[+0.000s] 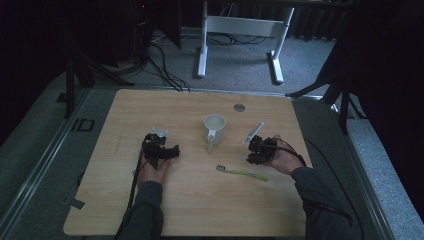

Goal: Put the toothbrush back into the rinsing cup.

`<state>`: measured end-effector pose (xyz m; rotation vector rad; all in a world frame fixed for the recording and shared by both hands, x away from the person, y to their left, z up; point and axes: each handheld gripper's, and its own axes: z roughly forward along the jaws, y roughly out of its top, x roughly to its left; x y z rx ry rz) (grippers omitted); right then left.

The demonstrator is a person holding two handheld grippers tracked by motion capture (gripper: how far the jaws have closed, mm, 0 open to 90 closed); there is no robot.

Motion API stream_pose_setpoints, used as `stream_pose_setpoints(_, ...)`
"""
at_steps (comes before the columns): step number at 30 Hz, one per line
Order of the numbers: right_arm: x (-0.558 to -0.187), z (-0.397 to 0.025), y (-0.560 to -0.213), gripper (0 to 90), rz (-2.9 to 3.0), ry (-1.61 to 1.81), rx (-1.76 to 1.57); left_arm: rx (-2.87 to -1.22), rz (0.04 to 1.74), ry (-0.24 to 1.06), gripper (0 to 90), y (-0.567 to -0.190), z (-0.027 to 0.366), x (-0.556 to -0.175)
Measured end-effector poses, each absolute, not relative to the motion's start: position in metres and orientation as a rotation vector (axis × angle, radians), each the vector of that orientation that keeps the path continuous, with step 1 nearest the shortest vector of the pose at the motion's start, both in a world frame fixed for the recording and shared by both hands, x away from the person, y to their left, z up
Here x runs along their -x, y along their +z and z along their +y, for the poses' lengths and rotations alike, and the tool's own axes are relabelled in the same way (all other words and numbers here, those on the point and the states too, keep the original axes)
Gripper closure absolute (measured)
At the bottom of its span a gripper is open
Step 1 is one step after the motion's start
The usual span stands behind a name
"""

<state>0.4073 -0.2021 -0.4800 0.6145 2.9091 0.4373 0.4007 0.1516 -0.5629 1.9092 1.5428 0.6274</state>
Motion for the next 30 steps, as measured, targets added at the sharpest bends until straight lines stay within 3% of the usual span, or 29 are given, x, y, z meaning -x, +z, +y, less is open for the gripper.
stream_pose_setpoints(30, -0.405, -0.182, -0.481, 81.9, 3.019, 0.29, -0.463, -1.909, 1.544, 0.628, 13.3, -0.563, 0.152, -0.401)
